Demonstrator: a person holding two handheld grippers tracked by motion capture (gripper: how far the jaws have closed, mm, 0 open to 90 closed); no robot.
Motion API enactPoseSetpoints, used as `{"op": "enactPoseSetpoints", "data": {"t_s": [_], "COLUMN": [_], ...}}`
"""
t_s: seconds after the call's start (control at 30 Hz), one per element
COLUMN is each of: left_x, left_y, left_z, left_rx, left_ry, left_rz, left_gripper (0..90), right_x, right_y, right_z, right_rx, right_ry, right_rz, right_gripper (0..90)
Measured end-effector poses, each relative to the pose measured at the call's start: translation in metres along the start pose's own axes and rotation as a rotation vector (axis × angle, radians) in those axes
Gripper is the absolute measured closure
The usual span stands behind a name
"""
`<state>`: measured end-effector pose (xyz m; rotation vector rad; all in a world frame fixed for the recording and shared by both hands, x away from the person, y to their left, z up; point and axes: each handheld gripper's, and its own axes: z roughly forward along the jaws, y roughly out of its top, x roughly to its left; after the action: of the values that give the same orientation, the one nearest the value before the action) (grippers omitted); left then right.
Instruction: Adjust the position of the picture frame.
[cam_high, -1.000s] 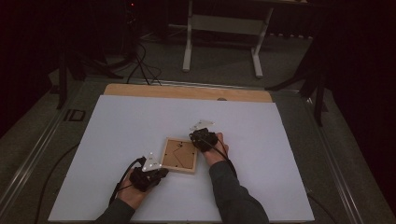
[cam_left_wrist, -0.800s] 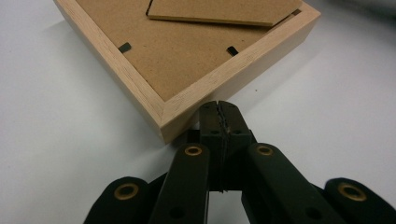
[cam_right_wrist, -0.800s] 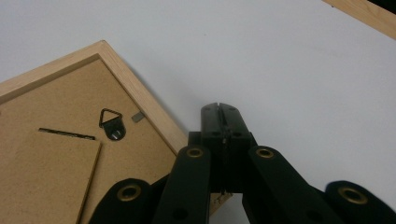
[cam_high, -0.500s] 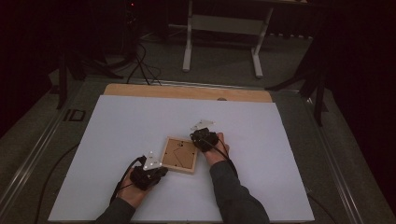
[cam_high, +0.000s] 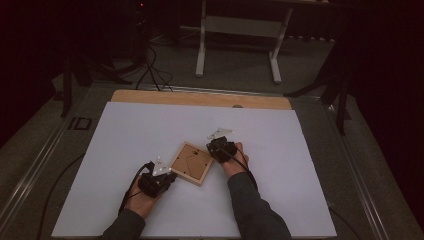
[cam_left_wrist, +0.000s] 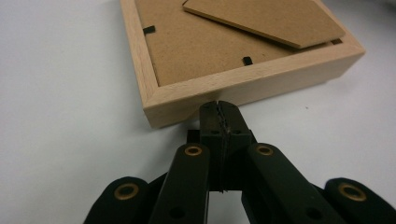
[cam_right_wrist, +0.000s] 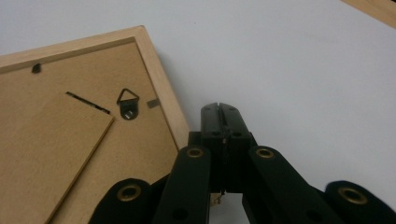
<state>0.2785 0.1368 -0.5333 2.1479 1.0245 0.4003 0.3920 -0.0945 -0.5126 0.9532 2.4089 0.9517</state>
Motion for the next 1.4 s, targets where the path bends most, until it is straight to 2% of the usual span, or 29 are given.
{"op": "enactPoseSetpoints", "data": {"t_s": [0.13, 0.37, 0.6, 1.07, 1.13, 1.4], "left_x": [-0.002, -0.011, -0.013, -0.027, -0.029, -0.030], "left_y": [0.000, 0.002, 0.003, 0.004, 0.004, 0.004], "left_z": [0.003, 0.006, 0.008, 0.011, 0.010, 0.010], "left_rx": [0.008, 0.013, 0.009, 0.000, 0.004, 0.006], "left_ry": [-0.001, -0.017, -0.032, -0.070, -0.072, -0.067], "left_rz": [0.007, 0.052, 0.045, 0.059, 0.066, 0.053], "left_gripper": [89.5, 89.5, 89.5, 89.5, 89.5, 89.5], "right_x": [-0.003, -0.004, -0.006, -0.006, -0.005, -0.003], "right_y": [-0.002, -0.007, -0.015, -0.044, -0.048, -0.059], "right_z": [-0.002, -0.006, -0.012, -0.034, -0.037, -0.048], "right_rx": [0.004, 0.018, 0.029, 0.027, 0.026, 0.017], "right_ry": [0.016, 0.018, 0.027, 0.047, 0.048, 0.053], "right_rz": [0.014, 0.008, 0.006, 0.018, 0.016, 0.016], "right_gripper": [89.6, 89.6, 89.6, 89.6, 89.6, 89.6]}}
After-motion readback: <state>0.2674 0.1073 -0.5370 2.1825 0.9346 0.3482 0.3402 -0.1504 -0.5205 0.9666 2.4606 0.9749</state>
